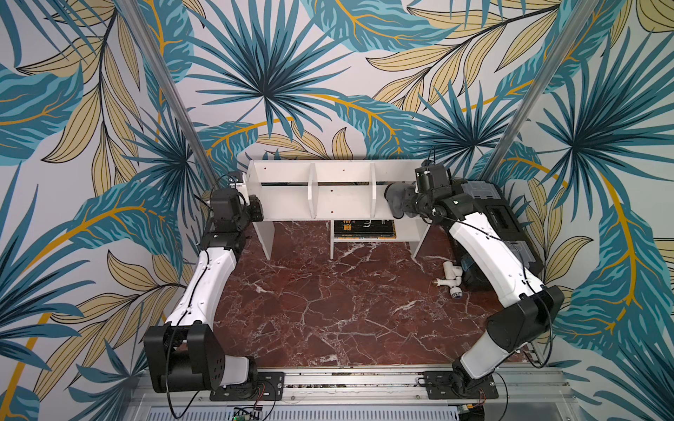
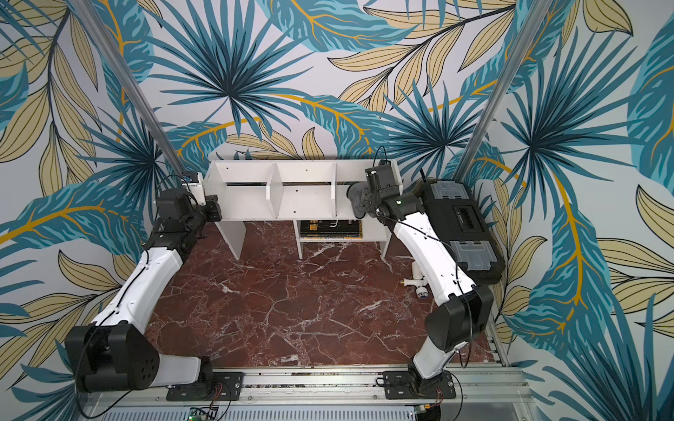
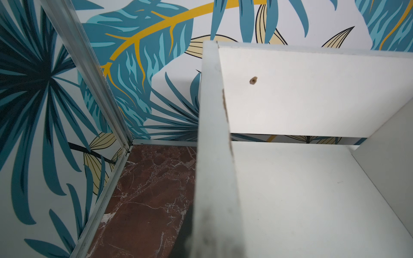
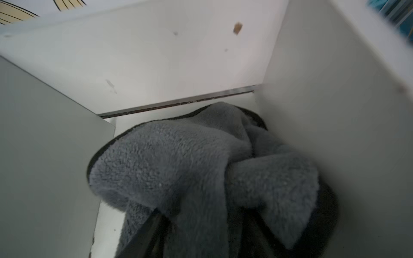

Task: Wipe the bookshelf clean with a cloth
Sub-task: Wipe the dust from the shelf.

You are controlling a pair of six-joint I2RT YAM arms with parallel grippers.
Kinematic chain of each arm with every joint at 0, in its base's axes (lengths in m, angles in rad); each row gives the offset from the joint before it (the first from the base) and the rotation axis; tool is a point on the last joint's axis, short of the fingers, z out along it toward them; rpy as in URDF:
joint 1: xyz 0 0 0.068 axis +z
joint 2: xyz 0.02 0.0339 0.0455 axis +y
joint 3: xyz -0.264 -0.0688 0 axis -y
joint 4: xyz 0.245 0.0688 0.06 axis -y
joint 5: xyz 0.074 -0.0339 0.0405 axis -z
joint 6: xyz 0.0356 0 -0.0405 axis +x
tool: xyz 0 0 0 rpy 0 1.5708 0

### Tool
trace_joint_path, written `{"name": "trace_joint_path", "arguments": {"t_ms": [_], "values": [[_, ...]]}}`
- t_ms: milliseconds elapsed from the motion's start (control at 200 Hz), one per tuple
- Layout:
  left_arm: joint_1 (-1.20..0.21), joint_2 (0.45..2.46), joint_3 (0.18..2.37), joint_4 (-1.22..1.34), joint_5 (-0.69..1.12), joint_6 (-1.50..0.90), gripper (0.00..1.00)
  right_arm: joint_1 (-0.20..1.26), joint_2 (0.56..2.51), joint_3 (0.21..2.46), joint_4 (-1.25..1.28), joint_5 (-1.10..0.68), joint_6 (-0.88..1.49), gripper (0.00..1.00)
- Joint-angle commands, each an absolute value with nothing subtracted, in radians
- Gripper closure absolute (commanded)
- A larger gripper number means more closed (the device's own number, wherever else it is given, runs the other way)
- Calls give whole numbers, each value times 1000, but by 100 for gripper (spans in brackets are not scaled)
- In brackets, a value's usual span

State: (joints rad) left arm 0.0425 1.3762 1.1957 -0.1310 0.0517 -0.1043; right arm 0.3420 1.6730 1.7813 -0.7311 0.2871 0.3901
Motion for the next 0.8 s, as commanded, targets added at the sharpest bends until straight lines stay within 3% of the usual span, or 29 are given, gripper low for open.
{"name": "trace_joint_path", "arguments": {"t_ms": [0,70,115,165,396,596,666,796], "values": [[0,1356,1138,-287,154,-219,69,343,1587,1772,-773,266,404,27],[3,1345,1143,-287,135,-228,61,344,1559,1766,-801,267,399,12],[5,1339,1149,-288,125,-232,56,344,1546,1763,-818,268,392,10],[6,1332,1159,-288,112,-233,44,345,1532,1754,-821,267,381,9],[12,1312,1192,-245,38,-243,40,344,1570,1768,-794,270,359,7],[15,1332,1215,-164,28,-251,36,344,1652,1756,-781,286,395,14],[18,1347,1233,-152,40,-236,37,343,1633,1683,-716,285,401,27],[29,1377,1247,-140,114,-231,54,342,1670,1682,-659,237,398,76]]}}
